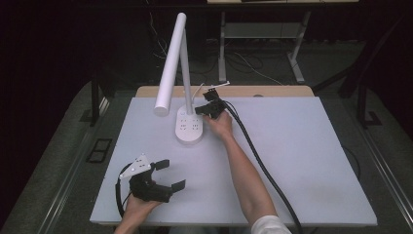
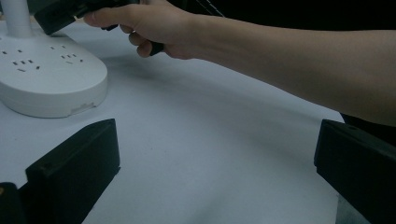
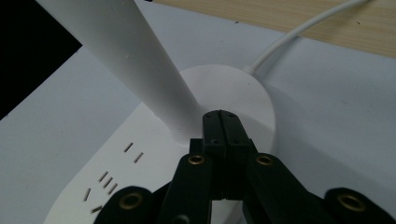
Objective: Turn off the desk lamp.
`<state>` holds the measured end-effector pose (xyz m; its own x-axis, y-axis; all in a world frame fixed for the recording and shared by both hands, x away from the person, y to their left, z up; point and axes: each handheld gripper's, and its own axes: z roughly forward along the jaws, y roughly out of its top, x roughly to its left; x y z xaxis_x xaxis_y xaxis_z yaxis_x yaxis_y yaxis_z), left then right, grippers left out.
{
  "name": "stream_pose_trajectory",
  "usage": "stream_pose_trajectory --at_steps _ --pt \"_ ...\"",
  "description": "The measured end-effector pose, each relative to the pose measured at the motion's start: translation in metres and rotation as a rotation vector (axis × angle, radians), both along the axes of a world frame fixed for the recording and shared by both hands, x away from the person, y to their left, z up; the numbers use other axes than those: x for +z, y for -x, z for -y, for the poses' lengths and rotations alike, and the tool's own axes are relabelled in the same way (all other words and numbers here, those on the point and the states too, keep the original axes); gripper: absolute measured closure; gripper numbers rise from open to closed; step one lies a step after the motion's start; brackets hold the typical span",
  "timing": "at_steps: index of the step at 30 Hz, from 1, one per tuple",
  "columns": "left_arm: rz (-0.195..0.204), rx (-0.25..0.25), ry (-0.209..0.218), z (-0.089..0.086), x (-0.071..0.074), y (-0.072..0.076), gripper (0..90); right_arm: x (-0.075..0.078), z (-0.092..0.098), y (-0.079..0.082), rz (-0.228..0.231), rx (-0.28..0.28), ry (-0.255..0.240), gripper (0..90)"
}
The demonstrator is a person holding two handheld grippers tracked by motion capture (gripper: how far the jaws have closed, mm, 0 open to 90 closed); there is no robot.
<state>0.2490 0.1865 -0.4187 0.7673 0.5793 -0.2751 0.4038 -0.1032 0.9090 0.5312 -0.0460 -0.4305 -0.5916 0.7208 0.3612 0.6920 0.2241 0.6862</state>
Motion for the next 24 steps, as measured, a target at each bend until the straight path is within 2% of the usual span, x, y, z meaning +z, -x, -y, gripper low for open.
stream_pose_trajectory --at_steps 12,15,17,19,21,24 --pt "-0.001 -0.004 -0.002 0.001 0.0 0.0 0.0 0.001 -0.003 0.003 0.018 -0.008 0.032 90.0" --pt "0.0 -0.002 -0.001 0.0 0.0 0.0 0.0 0.002 -0.003 0.004 0.012 -0.013 0.028 90.0" --pt "-0.005 -0.001 0.005 0.001 -0.001 -0.001 0.0 0.001 -0.003 0.004 0.026 -0.003 0.029 90.0" --pt "-0.004 -0.009 -0.001 0.001 -0.001 -0.001 0.0 0.001 -0.001 0.007 0.035 -0.006 0.008 90.0" --pt "-0.005 -0.01 -0.003 0.001 -0.001 -0.002 0.0 0.0 0.001 0.008 0.03 -0.01 0.023 90.0" --pt "-0.003 -0.009 -0.004 0.001 -0.001 -0.001 0.0 0.0 0.007 0.01 0.035 -0.016 0.015 90.0"
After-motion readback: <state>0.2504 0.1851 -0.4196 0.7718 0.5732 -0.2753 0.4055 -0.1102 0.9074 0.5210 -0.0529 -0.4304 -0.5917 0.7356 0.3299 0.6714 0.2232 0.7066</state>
